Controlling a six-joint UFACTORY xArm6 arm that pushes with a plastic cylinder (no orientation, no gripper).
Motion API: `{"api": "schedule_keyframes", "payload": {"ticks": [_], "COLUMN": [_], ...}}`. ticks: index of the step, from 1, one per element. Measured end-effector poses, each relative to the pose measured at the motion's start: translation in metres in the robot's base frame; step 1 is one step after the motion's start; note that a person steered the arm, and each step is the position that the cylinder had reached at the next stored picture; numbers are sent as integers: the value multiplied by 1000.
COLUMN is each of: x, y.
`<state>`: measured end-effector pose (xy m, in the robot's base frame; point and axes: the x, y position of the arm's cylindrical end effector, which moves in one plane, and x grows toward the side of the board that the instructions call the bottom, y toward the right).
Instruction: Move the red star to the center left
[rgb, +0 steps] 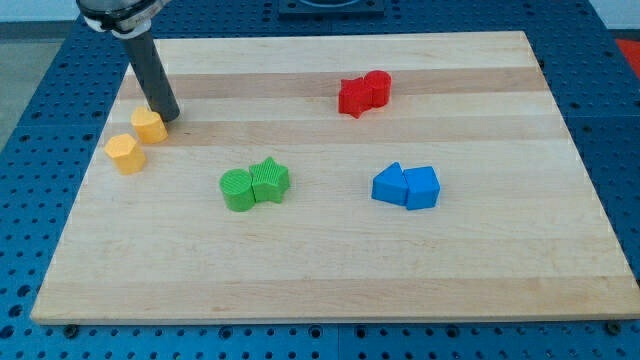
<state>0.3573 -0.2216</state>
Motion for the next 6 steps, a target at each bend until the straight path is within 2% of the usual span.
{"api": "schedule_keyframes", "payload": {"ticks": [3, 4, 5, 6], "x": [16, 7, 16, 65], "y": [-7, 24, 120, 193]}}
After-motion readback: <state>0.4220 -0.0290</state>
